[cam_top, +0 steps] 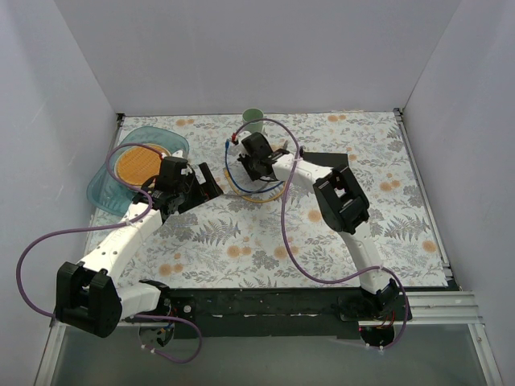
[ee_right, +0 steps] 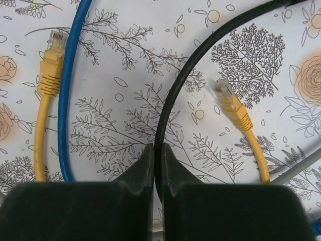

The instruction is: Insert the plug into the switch port

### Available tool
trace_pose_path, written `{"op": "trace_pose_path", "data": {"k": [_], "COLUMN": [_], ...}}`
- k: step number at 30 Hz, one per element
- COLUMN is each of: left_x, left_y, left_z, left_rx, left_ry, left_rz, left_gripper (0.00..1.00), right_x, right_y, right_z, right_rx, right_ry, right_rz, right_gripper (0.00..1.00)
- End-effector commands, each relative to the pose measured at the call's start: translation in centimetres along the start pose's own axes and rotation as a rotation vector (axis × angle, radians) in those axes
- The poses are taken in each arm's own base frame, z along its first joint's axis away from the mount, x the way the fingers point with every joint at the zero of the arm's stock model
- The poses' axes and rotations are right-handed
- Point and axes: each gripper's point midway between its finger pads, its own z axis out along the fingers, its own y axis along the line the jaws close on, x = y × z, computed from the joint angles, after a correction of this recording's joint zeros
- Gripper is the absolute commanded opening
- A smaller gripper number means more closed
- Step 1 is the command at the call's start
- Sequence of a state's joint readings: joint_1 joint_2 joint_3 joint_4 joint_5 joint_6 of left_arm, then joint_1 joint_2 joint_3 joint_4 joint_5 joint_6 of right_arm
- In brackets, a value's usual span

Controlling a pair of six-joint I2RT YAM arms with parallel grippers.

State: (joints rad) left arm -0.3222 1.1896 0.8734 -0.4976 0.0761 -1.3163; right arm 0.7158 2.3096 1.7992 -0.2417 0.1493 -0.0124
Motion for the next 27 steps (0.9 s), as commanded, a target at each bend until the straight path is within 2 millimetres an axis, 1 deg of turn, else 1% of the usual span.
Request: {"op": "trace_pose_path", "data": {"k": [1, 4, 5, 7, 8, 9, 10, 11, 12, 13, 14, 15, 16, 17, 18, 19, 20, 21, 22, 23, 24, 25, 26, 27], "left_x": [-0.7, -0.6, -0.7, -0.8, -1.0, -1.1, -1.3, -1.4, -1.5, -1.8, -2.0, -2.3, -2.3, -2.5, -2.9, -2.5, -2.3, -2.6, -2.3, -1.6, -2.3, -1.6, -1.1, -1.2], "left_y": [-0.5, -0.5, -0.6, -0.7, -0.8, -1.1, -1.5, -1.7, -2.0, -2.9, -3.3, -3.8, -4.9, -5.5, -6.5, -7.6, -8.6, -9.9, -10.5, -11.5, -12.9, -12.9, -13.5, -13.9], "left_z": [-0.8, -0.9, -1.0, -1.2, -1.3, -1.5, -1.6, -1.8, -1.9, -2.3, -2.5, -2.7, -3.2, -3.5, -3.8, -4.2, -4.7, -5.0, -5.2, -5.7, -6.2, -5.9, -6.2, -5.9], "left_rx": [0.018, 0.019, 0.02, 0.026, 0.032, 0.045, 0.059, 0.071, 0.086, 0.122, 0.139, 0.159, 0.209, 0.239, 0.285, 0.351, 0.41, 0.486, 0.535, 0.607, 0.68, 0.71, 0.758, 0.799], "left_ry": [-0.018, -0.017, -0.021, -0.027, -0.033, -0.036, -0.044, -0.048, -0.05, -0.056, -0.06, -0.065, -0.061, -0.063, -0.076, -0.049, -0.039, -0.053, -0.038, 0.005, -0.01, 0.015, 0.047, 0.045], "left_rz": [0.019, 0.023, 0.025, 0.03, 0.029, 0.031, 0.033, 0.035, 0.035, 0.037, 0.032, 0.03, 0.032, 0.019, 0.02, 0.016, 0.015, 0.006, -0.001, -0.002, -0.026, -0.041, -0.049, -0.049], "left_gripper": [0.98, 0.98, 0.98, 0.98, 0.98, 0.98, 0.98, 0.98, 0.98, 0.98, 0.98, 0.98, 0.98, 0.98, 0.98, 0.98, 0.98, 0.98, 0.98, 0.98, 0.98, 0.98, 0.98, 0.98], "right_x": [-0.7, -1.8, -2.8, -4.2, -6.3, -6.4, -6.9, -9.0, -8.5, -8.8, -9.9, -9.7, -8.2, -8.5, -7.9, -5.7, -5.8, -5.0, -3.9, -2.2, -1.1, -0.2, 1.5, 2.2], "right_y": [-0.1, -0.2, -0.2, -0.2, -0.3, -0.2, -0.2, -0.2, 0.1, 0.2, 0.4, 0.4, 0.4, 0.7, 0.8, 0.8, 1.6, 1.9, 2.3, 2.9, 3.3, 3.7, 4.1, 4.4], "right_z": [0.0, -1.0, -2.2, -3.9, -6.5, -7.3, -8.6, -11.7, -12.6, -14.0, -16.9, -17.9, -18.3, -20.6, -21.4, -21.1, -23.4, -24.0, -24.4, -25.2, -25.5, -25.8, -26.2, -26.4], "right_rx": [0.0, 0.0, -0.007, -0.011, -0.021, -0.026, -0.032, -0.05, -0.065, -0.076, -0.104, -0.11, -0.114, -0.139, -0.145, -0.146, -0.201, -0.224, -0.245, -0.284, -0.306, -0.329, -0.353, -0.368], "right_ry": [0.007, -0.011, -0.034, -0.072, -0.133, -0.147, -0.173, -0.241, -0.246, -0.265, -0.315, -0.324, -0.303, -0.339, -0.344, -0.311, -0.35, -0.352, -0.344, -0.341, -0.334, -0.331, -0.33, -0.33], "right_rz": [-0.016, -0.015, -0.009, 0.005, 0.015, 0.016, 0.04, 0.048, 0.058, 0.061, 0.061, 0.066, 0.065, 0.058, 0.054, 0.052, 0.041, 0.037, 0.034, 0.033, 0.034, 0.04, 0.043, 0.046], "right_gripper": [0.01, 0.01, 0.01, 0.01, 0.01, 0.01, 0.01, 0.01, 0.01, 0.01, 0.01, 0.01, 0.01, 0.01, 0.01, 0.01, 0.01, 0.01, 0.01, 0.01, 0.01, 0.01, 0.01, 0.01]}}
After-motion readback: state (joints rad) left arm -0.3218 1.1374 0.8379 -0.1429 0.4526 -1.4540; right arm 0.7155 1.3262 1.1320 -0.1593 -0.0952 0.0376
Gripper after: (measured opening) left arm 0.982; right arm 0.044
